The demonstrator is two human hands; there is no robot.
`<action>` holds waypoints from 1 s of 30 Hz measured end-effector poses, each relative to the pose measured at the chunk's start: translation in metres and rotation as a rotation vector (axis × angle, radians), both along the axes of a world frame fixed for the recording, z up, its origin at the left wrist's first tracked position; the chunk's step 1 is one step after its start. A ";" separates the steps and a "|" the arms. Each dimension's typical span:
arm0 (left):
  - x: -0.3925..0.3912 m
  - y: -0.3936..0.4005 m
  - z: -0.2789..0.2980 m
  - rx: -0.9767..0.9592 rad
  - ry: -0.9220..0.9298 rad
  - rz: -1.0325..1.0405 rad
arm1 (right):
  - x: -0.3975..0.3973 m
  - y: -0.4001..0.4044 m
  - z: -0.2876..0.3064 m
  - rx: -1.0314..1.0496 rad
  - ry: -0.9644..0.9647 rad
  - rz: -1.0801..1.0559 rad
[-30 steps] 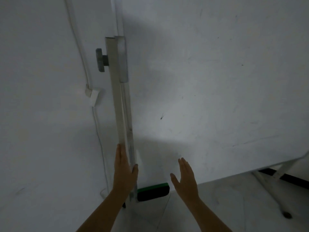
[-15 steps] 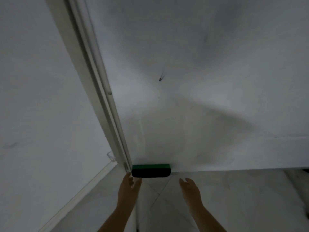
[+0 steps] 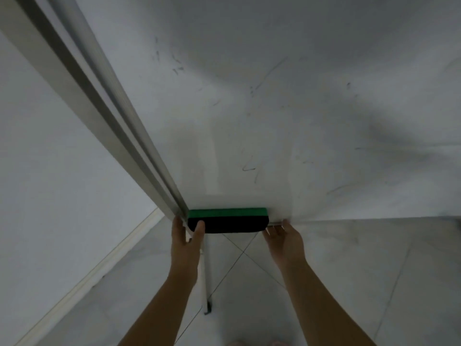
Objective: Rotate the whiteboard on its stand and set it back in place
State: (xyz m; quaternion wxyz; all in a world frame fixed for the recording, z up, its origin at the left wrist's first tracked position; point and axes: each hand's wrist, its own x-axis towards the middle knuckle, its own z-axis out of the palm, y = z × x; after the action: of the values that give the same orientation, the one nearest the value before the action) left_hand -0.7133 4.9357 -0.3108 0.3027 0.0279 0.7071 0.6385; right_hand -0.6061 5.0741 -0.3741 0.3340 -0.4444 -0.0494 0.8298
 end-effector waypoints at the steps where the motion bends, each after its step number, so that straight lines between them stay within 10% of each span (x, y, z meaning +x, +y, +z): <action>1: -0.001 0.001 0.001 -0.024 0.024 -0.027 | -0.001 -0.001 0.001 0.004 -0.019 0.001; 21: 0.025 0.009 0.016 -0.116 0.146 -0.148 | 0.011 0.004 0.002 -0.033 -0.150 -0.085; 30: 0.033 0.001 0.047 -0.339 0.300 -0.086 | 0.034 -0.022 0.054 0.287 -0.607 0.461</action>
State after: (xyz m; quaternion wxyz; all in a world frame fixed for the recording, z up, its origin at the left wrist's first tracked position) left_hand -0.6805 4.9364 -0.2642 0.2217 0.1012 0.8395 0.4856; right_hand -0.5721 5.0519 -0.3200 0.1679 -0.5954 -0.3593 0.6988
